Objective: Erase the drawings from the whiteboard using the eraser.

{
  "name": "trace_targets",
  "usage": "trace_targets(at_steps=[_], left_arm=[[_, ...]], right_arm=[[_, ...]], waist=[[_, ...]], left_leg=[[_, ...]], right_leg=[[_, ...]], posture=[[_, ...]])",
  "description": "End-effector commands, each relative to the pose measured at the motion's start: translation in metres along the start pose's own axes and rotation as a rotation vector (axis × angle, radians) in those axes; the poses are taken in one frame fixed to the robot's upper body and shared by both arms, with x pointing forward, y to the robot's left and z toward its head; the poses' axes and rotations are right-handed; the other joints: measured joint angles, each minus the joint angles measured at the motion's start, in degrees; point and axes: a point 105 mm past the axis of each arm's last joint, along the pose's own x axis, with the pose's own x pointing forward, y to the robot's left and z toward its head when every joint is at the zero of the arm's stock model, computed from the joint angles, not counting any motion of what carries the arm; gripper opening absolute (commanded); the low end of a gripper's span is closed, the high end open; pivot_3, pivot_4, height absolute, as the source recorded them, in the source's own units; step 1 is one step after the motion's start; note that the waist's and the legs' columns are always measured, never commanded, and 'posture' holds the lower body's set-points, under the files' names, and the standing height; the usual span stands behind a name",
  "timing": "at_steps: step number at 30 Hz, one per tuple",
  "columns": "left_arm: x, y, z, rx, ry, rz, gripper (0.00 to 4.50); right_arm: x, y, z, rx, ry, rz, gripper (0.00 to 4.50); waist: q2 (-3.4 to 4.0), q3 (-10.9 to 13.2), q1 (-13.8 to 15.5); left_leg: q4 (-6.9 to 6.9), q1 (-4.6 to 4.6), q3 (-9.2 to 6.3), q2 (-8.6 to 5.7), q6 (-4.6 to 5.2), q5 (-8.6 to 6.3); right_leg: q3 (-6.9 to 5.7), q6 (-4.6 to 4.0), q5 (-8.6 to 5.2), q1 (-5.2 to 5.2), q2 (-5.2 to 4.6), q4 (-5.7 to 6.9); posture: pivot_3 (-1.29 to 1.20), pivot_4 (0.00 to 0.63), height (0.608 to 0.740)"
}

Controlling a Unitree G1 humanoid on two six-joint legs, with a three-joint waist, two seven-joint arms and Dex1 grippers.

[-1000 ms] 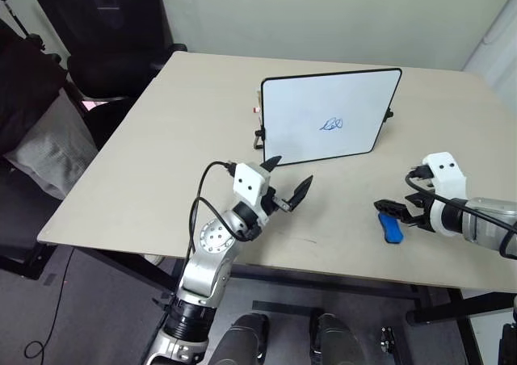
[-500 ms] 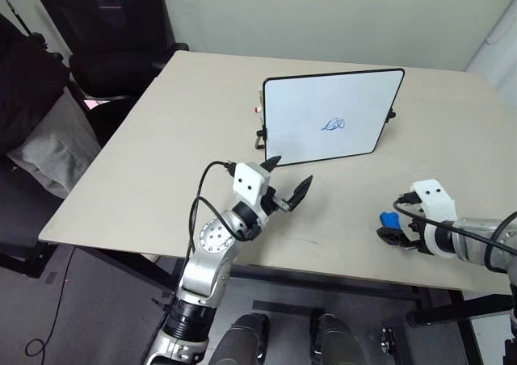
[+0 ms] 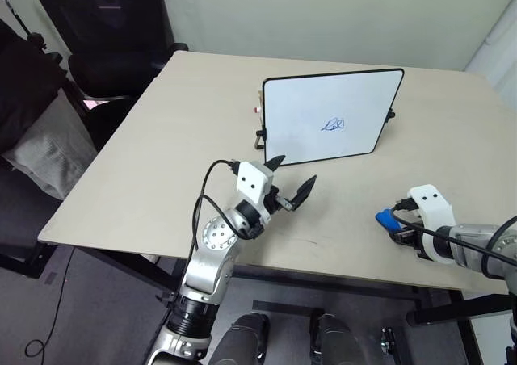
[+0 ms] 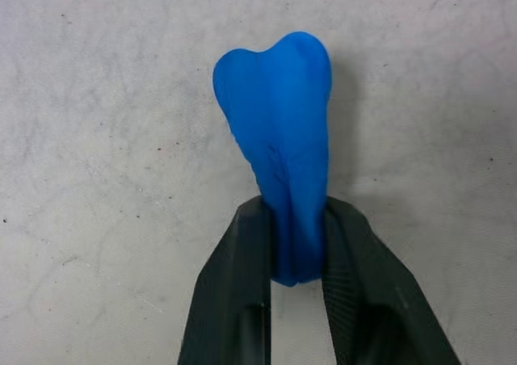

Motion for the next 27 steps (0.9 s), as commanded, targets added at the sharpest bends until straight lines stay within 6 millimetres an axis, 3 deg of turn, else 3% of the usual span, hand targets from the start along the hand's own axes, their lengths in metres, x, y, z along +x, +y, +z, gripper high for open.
trace_targets(at_steps=[1, 4, 7, 12, 16, 23, 27], left_arm=[[0.004, -0.004, 0.01, 0.015, -0.039, -0.019, 4.5], [0.003, -0.005, 0.01, 0.015, -0.04, -0.019, 4.5], [0.004, -0.005, 0.01, 0.014, -0.04, -0.017, 4.5], [0.004, -0.001, 0.01, 0.017, -0.042, -0.003, 4.5], [0.004, 0.004, 0.01, 0.023, -0.042, 0.011, 4.5], [0.0, 0.013, 0.013, 0.027, -0.044, 0.037, 4.5], [-0.001, 0.015, 0.014, 0.03, -0.046, 0.04, 4.5]], right_arm=[[-0.006, 0.004, 0.006, -0.027, -0.034, 0.011, 0.81], [-0.008, 0.005, 0.009, -0.038, -0.046, 0.015, 0.53], [-0.015, 0.007, 0.024, -0.037, -0.116, 0.027, 0.35], [-0.031, 0.015, 0.073, -0.018, -0.332, 0.065, 0.35], [-0.02, 0.018, 0.093, 0.021, -0.383, 0.071, 0.35], [-0.004, 0.032, 0.151, 0.046, -0.592, 0.068, 0.35], [0.004, 0.04, 0.166, 0.003, -0.632, 0.061, 0.35]], waist=[[0.0, 0.0, 0.0], [0.0, 0.0, 0.0], [0.0, 0.0, 0.0], [0.0, 0.0, -0.2], [0.0, 0.0, -0.2], [0.04, 0.0, -0.2], [0.04, 0.0, -0.1]], left_leg=[[0.0, 0.0, 0.0, 0.0, 0.0, 0.0], [0.0, -0.01, 0.0, 0.0, 0.0, 0.0], [0.0, -0.01, 0.0, 0.0, 0.0, 0.0], [0.0, 0.01, 0.05, 0.0, 0.0, 0.01], [0.0, 0.05, 0.04, 0.07, -0.01, 0.02], [-0.01, 0.03, 0.04, 0.09, -0.05, -0.02], [-0.02, 0.02, 0.04, 0.13, -0.11, -0.07]], right_leg=[[0.0, 0.0, 0.0, 0.0, 0.0, 0.0], [0.01, 0.01, 0.0, 0.0, 0.01, 0.0], [0.02, 0.01, -0.01, 0.0, 0.0, -0.01], [0.06, 0.01, -0.01, -0.01, 0.02, -0.01], [0.06, -0.01, 0.01, -0.01, 0.06, 0.01], [0.05, -0.42, 0.37, -0.08, 0.06, 0.02], [0.02, -0.6, 0.48, -0.1, 0.07, 0.02]], posture=[[0.0, 0.15, 0.74], [0.0, 0.15, 0.74], [0.0, 0.15, 0.74], [0.0, 0.15, 0.74], [0.0, 0.15, 0.74], [0.0, 0.15, 0.74], [0.0, 0.15, 0.74]])
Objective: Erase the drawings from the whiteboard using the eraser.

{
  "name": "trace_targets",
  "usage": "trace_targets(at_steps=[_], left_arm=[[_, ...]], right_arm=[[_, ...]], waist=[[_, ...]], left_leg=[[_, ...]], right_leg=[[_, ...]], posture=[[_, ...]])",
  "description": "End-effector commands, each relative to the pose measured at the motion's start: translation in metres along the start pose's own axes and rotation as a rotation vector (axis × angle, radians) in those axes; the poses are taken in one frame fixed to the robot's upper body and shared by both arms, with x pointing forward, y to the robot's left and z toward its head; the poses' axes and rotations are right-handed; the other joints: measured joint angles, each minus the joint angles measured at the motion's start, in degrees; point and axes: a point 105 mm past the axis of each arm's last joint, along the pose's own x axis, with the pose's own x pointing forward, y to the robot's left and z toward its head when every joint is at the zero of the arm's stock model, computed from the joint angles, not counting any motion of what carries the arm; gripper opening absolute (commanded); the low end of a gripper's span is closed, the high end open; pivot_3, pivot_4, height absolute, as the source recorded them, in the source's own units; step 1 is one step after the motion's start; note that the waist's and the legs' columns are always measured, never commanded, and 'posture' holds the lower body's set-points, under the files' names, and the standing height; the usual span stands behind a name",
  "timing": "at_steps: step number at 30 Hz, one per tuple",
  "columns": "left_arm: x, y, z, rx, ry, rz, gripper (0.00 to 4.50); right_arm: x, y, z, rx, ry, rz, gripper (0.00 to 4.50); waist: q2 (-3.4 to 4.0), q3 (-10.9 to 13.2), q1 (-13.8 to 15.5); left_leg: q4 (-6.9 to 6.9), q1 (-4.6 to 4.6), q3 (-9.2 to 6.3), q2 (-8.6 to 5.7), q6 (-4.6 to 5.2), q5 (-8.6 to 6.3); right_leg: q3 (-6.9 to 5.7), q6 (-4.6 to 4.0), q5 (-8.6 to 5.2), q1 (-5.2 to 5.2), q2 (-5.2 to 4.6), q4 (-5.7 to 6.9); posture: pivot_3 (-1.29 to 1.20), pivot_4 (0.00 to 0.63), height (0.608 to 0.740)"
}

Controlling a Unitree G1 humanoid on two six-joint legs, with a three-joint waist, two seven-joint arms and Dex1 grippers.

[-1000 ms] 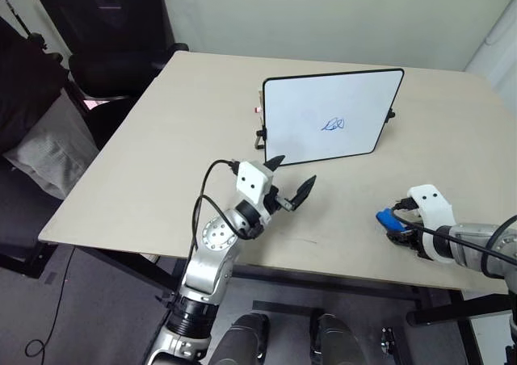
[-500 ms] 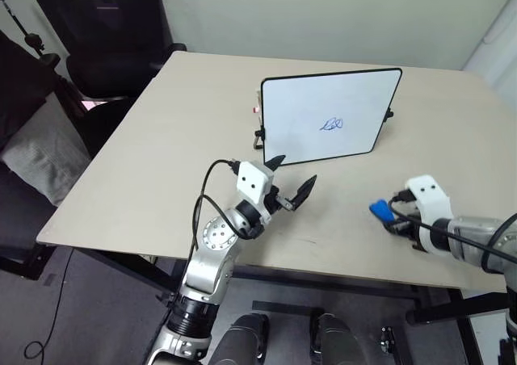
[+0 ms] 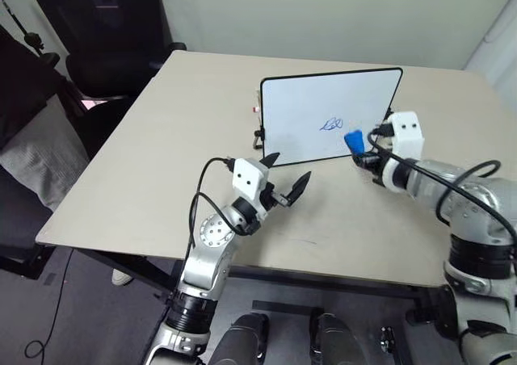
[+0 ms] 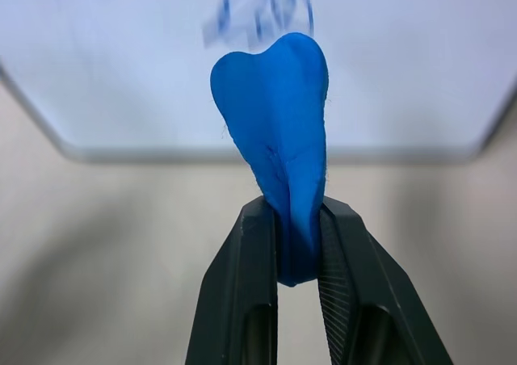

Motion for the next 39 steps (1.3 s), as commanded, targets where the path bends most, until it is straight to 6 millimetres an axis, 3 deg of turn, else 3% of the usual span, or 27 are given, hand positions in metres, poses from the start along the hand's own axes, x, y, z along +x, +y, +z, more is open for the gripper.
trace_targets(at_steps=[1, 12, 24, 29, 36, 39], left_arm=[[0.0, 0.001, 0.015, 0.018, -0.051, 0.002, 4.5], [-0.005, 0.005, 0.019, 0.028, -0.057, 0.016, 4.5], [-0.01, 0.01, 0.023, 0.046, -0.055, 0.036, 4.5], [-0.01, 0.011, 0.023, 0.051, -0.053, 0.037, 4.5], [-0.01, 0.011, 0.023, 0.045, -0.056, 0.035, 4.5], [-0.009, 0.011, 0.023, 0.042, -0.058, 0.036, 4.5]], right_arm=[[0.009, 0.008, 0.019, -0.049, -0.096, 0.015, 0.35], [0.04, 0.029, 0.035, 0.026, -0.187, 0.024, 0.35], [0.076, 0.033, 0.001, 0.039, -0.041, -0.047, 0.35], [0.079, 0.04, 0.0, 0.045, -0.027, -0.029, 0.35], [0.076, 0.011, 0.03, 0.138, -0.13, -0.122, 0.35], [0.075, 0.004, 0.033, 0.156, -0.138, -0.145, 0.35]], waist=[[0.0, 0.0, 0.0], [0.04, 0.0, -0.1], [0.05, 0.0, -0.2], [0.09, 0.1, -0.2], [0.14, 0.1, -0.3], [0.14, 0.1, -0.3]], left_leg=[[0.0, -0.01, 0.0, 0.0, -0.01, -0.01], [0.01, -0.02, 0.01, 0.02, -0.09, -0.03], [0.01, 0.03, 0.02, 0.08, -0.23, 0.05], [0.01, 0.03, 0.02, 0.13, -0.3, 0.1], [0.01, -0.1, 0.02, 0.26, -0.38, 0.14], [0.01, -0.31, 0.02, 0.3, -0.44, 0.18]], right_leg=[[0.0, 0.0, 0.0, 0.0, 0.0, -0.02], [-0.01, -0.18, 0.1, -0.1, 0.0, -0.02], [-0.07, -0.57, 0.35, -0.15, 0.01, 0.01], [-0.08, -0.79, 0.49, -0.18, 0.04, 0.01], [-0.12, -0.97, 0.61, -0.34, 0.11, 0.04], [-0.17, -1.09, 0.68, -0.54, 0.11, 0.03]], posture=[[0.0, 0.15, 0.74], [0.0, 0.15, 0.74], [0.0, 0.15, 0.74], [0.0, 0.15, 0.74], [0.0, 0.15, 0.74], [0.0, 0.15, 0.74]])
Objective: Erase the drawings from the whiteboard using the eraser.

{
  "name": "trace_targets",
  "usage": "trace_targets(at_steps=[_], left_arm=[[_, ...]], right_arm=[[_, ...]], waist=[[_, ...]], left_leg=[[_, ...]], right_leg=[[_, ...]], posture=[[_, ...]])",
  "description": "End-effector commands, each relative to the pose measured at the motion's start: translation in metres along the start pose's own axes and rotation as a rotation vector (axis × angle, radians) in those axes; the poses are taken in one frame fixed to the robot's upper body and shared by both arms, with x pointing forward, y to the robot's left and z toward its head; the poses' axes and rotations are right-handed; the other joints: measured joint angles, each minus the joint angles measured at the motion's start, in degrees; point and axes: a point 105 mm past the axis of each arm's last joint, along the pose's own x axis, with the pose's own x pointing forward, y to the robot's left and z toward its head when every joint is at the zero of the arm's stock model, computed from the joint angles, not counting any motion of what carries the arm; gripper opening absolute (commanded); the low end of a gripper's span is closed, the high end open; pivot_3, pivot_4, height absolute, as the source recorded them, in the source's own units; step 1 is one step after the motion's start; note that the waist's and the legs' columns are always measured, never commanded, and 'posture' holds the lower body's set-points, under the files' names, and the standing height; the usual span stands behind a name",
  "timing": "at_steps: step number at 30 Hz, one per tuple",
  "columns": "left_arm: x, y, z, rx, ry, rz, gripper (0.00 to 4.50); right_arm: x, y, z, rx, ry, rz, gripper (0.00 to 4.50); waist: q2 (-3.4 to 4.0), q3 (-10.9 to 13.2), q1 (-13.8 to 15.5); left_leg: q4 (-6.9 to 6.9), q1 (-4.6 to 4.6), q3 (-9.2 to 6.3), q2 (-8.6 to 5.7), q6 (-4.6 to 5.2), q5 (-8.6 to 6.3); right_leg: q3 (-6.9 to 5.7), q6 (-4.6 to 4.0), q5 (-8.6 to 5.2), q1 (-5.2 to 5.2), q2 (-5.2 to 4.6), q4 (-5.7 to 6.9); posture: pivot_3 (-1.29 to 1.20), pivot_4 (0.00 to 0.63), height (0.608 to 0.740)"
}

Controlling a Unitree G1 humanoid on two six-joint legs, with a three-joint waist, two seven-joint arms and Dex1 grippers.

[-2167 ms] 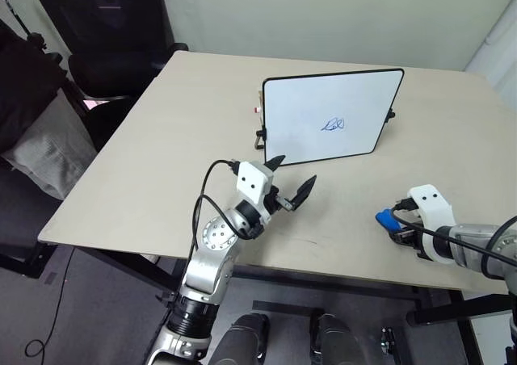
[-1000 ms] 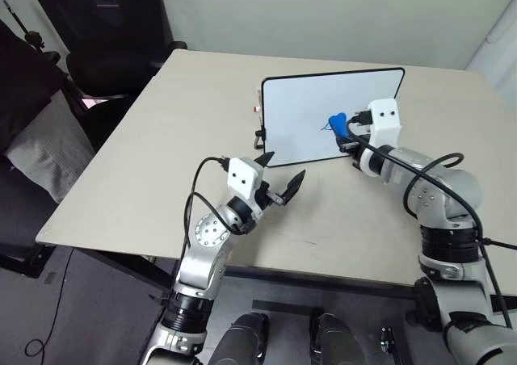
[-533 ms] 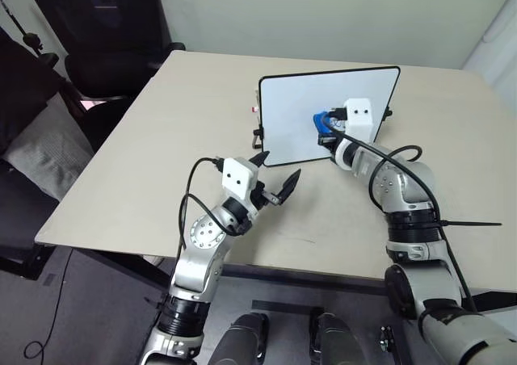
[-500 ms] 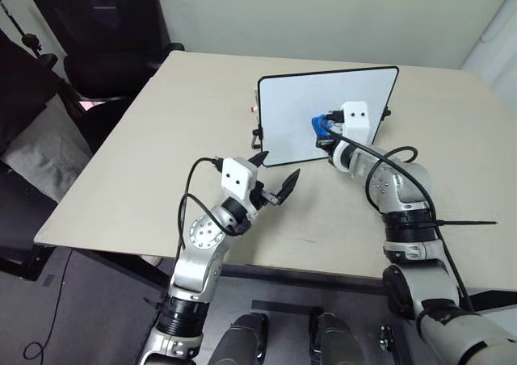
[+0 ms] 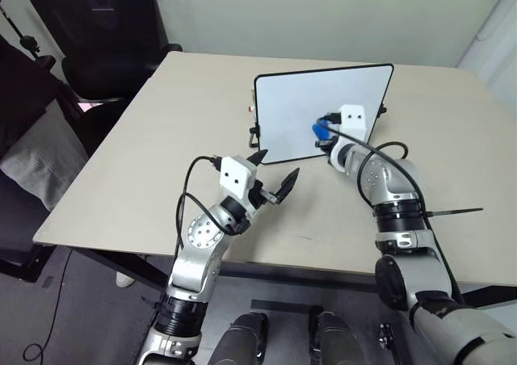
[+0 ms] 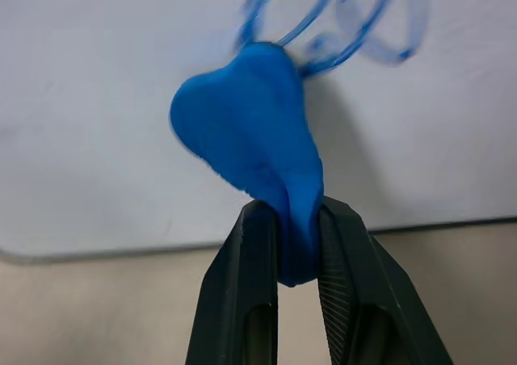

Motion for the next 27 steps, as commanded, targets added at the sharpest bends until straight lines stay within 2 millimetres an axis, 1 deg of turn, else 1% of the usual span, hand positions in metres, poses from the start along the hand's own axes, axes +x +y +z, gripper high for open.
trace_targets(at_steps=[1, 3, 7, 11, 15, 16, 19, 22, 23, 24, 26, 27], left_arm=[[0.002, -0.001, 0.015, 0.006, -0.06, -0.005, 4.5], [0.002, -0.002, 0.016, 0.006, -0.061, -0.004, 4.5], [0.002, -0.002, 0.016, 0.007, -0.063, -0.005, 4.5], [0.002, -0.002, 0.017, 0.014, -0.063, -0.006, 4.5], [0.002, 0.0, 0.018, 0.019, -0.064, 0.002, 4.5], [0.002, 0.001, 0.019, 0.02, -0.064, 0.005, 4.5], [0.001, 0.003, 0.019, 0.022, -0.064, 0.009, 4.5], [0.0, 0.004, 0.02, 0.024, -0.063, 0.01, 4.5], [0.0, 0.004, 0.02, 0.025, -0.063, 0.01, 4.5], [0.0, 0.004, 0.02, 0.025, -0.063, 0.009, 4.5], [0.0, 0.003, 0.02, 0.025, -0.064, 0.004, 4.5], [0.001, 0.003, 0.02, 0.026, -0.065, 0.002, 4.5]], right_arm=[[-0.006, -0.011, 0.032, 0.023, -0.11, -0.044, 0.35], [-0.006, -0.015, 0.031, 0.028, -0.104, -0.058, 0.35], [0.0, -0.024, 0.02, 0.036, -0.062, -0.111, 0.35], [0.005, -0.022, 0.017, 0.056, -0.051, -0.123, 0.35], [0.009, -0.029, 0.011, 0.056, -0.027, -0.167, 0.35], [0.009, -0.027, 0.011, 0.058, -0.024, -0.156, 0.35], [0.01, -0.009, 0.015, 0.043, -0.04, -0.083, 0.35], [0.008, 0.022, 0.02, 0.002, -0.047, 0.036, 0.35], [0.006, 0.031, 0.022, -0.01, -0.054, 0.067, 0.35], [0.005, 0.036, 0.023, -0.017, -0.059, 0.082, 0.35], [0.0, 0.061, 0.024, -0.046, -0.06, 0.175, 0.35], [-0.003, 0.069, 0.025, -0.059, -0.062, 0.204, 0.35]], waist=[[0.0, 0.0, 0.0], [0.0, 0.0, 0.0], [0.0, 0.0, 0.0], [0.0, 0.0, 0.0], [0.0, 0.0, 0.0], [0.0, 0.0, 0.0], [0.0, 0.0, -0.1], [0.01, 0.0, -0.5], [0.02, 0.0, -0.7], [0.01, 0.0, -0.9], [0.02, 0.0, -1.2], [0.02, 0.0, -1.3]], left_leg=[[0.0, -0.01, 0.01, 0.01, -0.02, 0.02], [0.0, -0.01, 0.03, 0.06, -0.03, 0.02], [0.0, 0.0, 0.06, 0.25, -0.12, 0.07], [-0.01, 0.0, 0.06, 0.35, -0.25, 0.16], [-0.01, 0.0, 0.06, 0.36, -0.27, 0.17], [-0.01, 0.0, 0.06, 0.37, -0.27, 0.17], [-0.01, 0.0, 0.07, 0.38, -0.27, 0.17], [-0.02, -0.01, 0.08, 0.41, -0.3, 0.18], [-0.02, -0.04, 0.08, 0.42, -0.31, 0.19], [-0.02, -0.08, 0.09, 0.44, -0.35, 0.21], [-0.02, -0.13, 0.14, 0.55, -0.38, 0.23], [-0.02, -0.17, 0.18, 0.63, -0.4, 0.25]], right_leg=[[-0.02, -0.03, 0.02, -0.01, 0.0, 0.0], [-0.05, -0.05, 0.03, -0.01, 0.01, 0.0], [-0.16, -0.13, 0.08, 0.0, 0.08, 0.0], [-0.19, -0.22, 0.14, 0.0, 0.13, 0.02], [-0.19, -0.27, 0.18, -0.01, 0.14, 0.02], [-0.19, -0.27, 0.18, -0.01, 0.15, 0.02], [-0.19, -0.24, 0.16, -0.02, 0.15, 0.02], [-0.19, 0.09, -0.05, -0.06, 0.19, 0.02], [-0.2, 0.1, -0.05, -0.12, 0.2, 0.02], [-0.22, 0.1, -0.05, -0.19, 0.22, 0.02], [-0.28, 0.1, -0.05, -0.27, 0.26, 0.02], [-0.3, 0.1, -0.05, -0.32, 0.31, 0.02]], posture=[[0.0, 0.15, 0.74], [0.0, 0.15, 0.74], [0.0, 0.15, 0.74], [0.0, 0.15, 0.74], [0.0, 0.15, 0.74], [0.0, 0.15, 0.74], [0.0, 0.15, 0.74], [0.0, 0.15, 0.74], [0.0, 0.15, 0.74], [0.0, 0.15, 0.74], [0.0, 0.15, 0.74], [0.0, 0.15, 0.74]])
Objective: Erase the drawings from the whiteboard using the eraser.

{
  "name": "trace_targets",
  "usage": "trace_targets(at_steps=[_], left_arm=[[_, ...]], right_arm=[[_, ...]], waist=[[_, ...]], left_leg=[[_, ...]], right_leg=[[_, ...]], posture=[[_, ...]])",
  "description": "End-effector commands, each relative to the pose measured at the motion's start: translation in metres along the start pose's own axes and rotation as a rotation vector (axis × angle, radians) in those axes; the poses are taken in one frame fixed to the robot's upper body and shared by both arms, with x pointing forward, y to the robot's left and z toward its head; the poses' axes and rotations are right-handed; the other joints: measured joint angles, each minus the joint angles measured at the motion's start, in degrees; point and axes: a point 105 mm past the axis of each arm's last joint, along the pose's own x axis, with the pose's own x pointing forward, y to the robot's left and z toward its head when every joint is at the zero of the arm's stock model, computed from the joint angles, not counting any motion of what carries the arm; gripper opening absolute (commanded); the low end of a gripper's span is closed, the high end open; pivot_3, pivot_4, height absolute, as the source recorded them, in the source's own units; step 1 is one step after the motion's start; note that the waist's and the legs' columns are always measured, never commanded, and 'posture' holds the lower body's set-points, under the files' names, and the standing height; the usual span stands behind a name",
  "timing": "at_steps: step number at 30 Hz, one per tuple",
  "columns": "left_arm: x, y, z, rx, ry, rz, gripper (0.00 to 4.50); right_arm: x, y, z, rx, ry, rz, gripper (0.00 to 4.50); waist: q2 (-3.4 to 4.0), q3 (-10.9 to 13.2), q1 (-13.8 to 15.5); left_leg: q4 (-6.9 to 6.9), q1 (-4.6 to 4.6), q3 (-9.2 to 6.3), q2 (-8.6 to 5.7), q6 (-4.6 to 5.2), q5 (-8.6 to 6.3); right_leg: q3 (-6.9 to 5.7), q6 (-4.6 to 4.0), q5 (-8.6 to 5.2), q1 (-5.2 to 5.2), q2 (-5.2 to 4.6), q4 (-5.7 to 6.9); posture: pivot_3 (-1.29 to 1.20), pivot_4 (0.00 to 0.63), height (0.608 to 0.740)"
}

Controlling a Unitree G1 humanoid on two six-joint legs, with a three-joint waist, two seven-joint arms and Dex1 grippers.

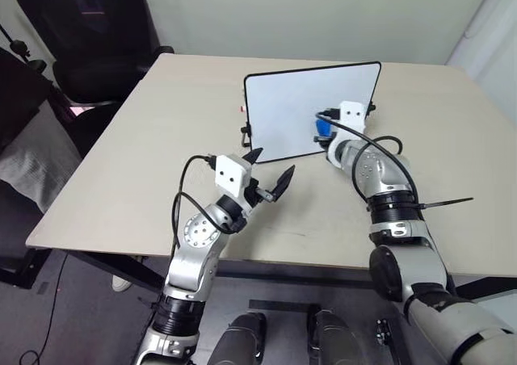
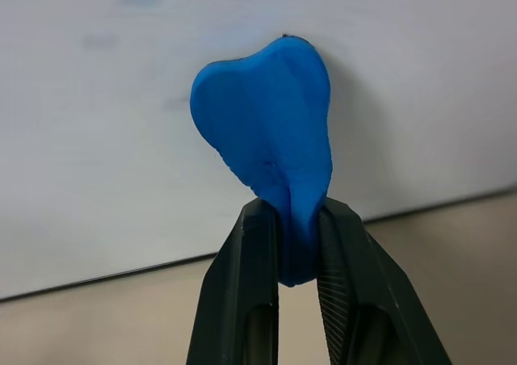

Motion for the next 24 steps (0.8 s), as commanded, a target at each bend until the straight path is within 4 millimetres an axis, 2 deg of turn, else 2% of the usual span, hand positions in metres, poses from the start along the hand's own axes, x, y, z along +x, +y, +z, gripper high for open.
trace_targets(at_steps=[1, 3, 4, 7, 10, 12, 16, 20, 22, 24], left_arm=[[0.002, -0.004, 0.018, 0.024, -0.063, -0.02, 4.5], [0.003, -0.004, 0.019, 0.023, -0.064, -0.021, 4.5], [0.003, -0.005, 0.019, 0.022, -0.065, -0.022, 4.5], [0.003, -0.005, 0.019, 0.02, -0.067, -0.023, 4.5], [0.004, -0.006, 0.019, 0.019, -0.068, -0.023, 4.5], [0.004, -0.006, 0.019, 0.019, -0.069, -0.022, 4.5], [0.004, -0.005, 0.019, 0.02, -0.068, -0.021, 4.5], [0.004, -0.005, 0.019, 0.022, -0.068, -0.022, 4.5], [0.005, -0.005, 0.019, 0.022, -0.069, -0.023, 4.5], [0.005, -0.005, 0.019, 0.022, -0.069, -0.025, 4.5]], right_arm=[[-0.013, 0.048, 0.027, -0.063, -0.084, 0.165, 0.35], [-0.014, 0.053, 0.029, -0.068, -0.092, 0.176, 0.35], [-0.014, 0.052, 0.029, -0.063, -0.093, 0.172, 0.35], [-0.01, 0.037, 0.031, -0.035, -0.099, 0.105, 0.35], [-0.005, -0.009, 0.037, 0.044, -0.11, -0.067, 0.35], [-0.006, -0.032, 0.042, 0.101, -0.122, -0.149, 0.35], [-0.008, -0.061, 0.048, 0.169, -0.145, -0.245, 0.35], [-0.007, -0.064, 0.047, 0.157, -0.134, -0.262, 0.35], [-0.004, -0.055, 0.045, 0.143, -0.129, -0.229, 0.35], [-0.001, -0.037, 0.042, 0.118, -0.11, -0.169, 0.35]], waist=[[0.0, 0.0, -0.1], [0.0, 0.0, -0.1], [0.0, 0.0, 0.0], [0.0, 0.0, 0.3], [0.0, 0.0, 0.5], [0.0, 0.0, 0.7], [0.03, 0.0, 0.9], [0.03, 0.0, 0.7], [0.03, 0.0, 0.5], [0.03, 0.0, 0.2]], left_leg=[[0.0, -0.06, 0.01, 0.07, -0.04, 0.02], [0.0, -0.16, 0.03, 0.19, -0.09, 0.05], [0.0, -0.19, 0.03, 0.27, -0.14, 0.08], [0.01, -0.27, 0.06, 0.47, -0.23, 0.1], [0.03, -0.26, 0.12, 0.55, -0.28, 0.08], [0.03, -0.26, 0.13, 0.57, -0.29, 0.09], [0.04, -0.34, 0.17, 0.6, -0.31, 0.09], [-0.06, -0.33, 0.3, 0.76, -0.31, 0.09], [-0.1, -0.27, 0.52, 1.02, -0.3, 0.09], [-0.17, -0.26, 0.95, 1.39, -0.3, 0.09]], right_leg=[[-0.03, -0.01, 0.01, -0.05, 0.05, 0.0], [-0.04, -0.19, 0.12, -0.15, 0.17, 0.0], [-0.04, -0.56, 0.35, -0.16, 0.24, -0.01], [-0.04, -0.57, 0.36, -0.17, 0.42, -0.08], [-0.04, -0.63, 0.39, -0.2, 0.45, -0.07], [-0.03, -0.78, 0.49, -0.19, 0.45, -0.07], [0.04, -1.13, 0.71, -0.18, 0.45, -0.07], [0.03, -0.77, 0.48, -0.19, 0.49, -0.05], [0.01, -0.74, 0.47, -0.19, 0.58, -0.02], [0.0, -0.73, 0.47, -0.19, 0.63, -0.02]], posture=[[0.0, 0.15, 0.74], [0.0, 0.15, 0.74], [0.0, 0.15, 0.74], [0.0, 0.15, 0.74], [0.0, 0.15, 0.74], [0.0, 0.15, 0.74], [0.0, 0.15, 0.74], [0.0, 0.15, 0.74], [0.0, 0.15, 0.74], [0.0, 0.15, 0.74]])
